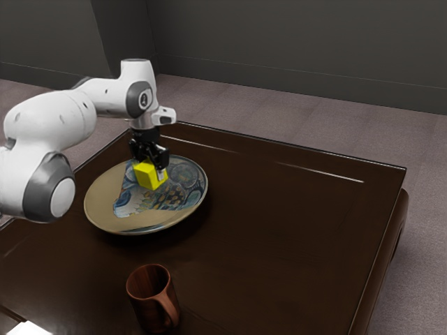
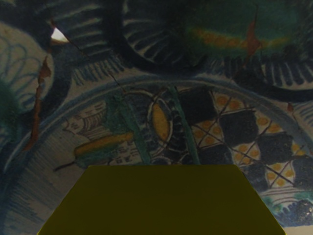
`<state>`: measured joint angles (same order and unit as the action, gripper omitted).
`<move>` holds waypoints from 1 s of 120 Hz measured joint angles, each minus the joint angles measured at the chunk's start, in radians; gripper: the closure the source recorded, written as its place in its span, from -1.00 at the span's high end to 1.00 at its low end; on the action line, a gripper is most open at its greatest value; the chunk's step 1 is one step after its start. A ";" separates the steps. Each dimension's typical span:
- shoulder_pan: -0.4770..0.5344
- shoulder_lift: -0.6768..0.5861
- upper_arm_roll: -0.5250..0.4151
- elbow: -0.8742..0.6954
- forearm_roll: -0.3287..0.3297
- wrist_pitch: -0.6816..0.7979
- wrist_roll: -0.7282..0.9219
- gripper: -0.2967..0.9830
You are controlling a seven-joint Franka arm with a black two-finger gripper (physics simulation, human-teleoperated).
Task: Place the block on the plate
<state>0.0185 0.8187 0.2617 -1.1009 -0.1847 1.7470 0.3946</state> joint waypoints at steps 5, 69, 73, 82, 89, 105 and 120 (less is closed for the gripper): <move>0.001 0.013 -0.001 0.012 0.000 0.000 0.002 0.06; -0.010 -0.003 0.002 0.027 -0.001 0.004 0.021 0.45; -0.021 -0.032 0.002 0.021 0.000 0.002 0.022 0.47; -0.048 -0.114 0.001 -0.027 0.004 0.000 0.024 0.49; -0.084 -0.199 -0.005 -0.107 0.008 0.002 0.025 0.50; -0.131 -0.436 -0.138 -0.312 0.082 0.003 0.029 0.52; -0.096 -0.676 -0.271 -0.408 0.142 -0.087 0.050 0.52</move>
<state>-0.0776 0.1431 -0.0096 -1.5084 -0.0427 1.6600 0.4449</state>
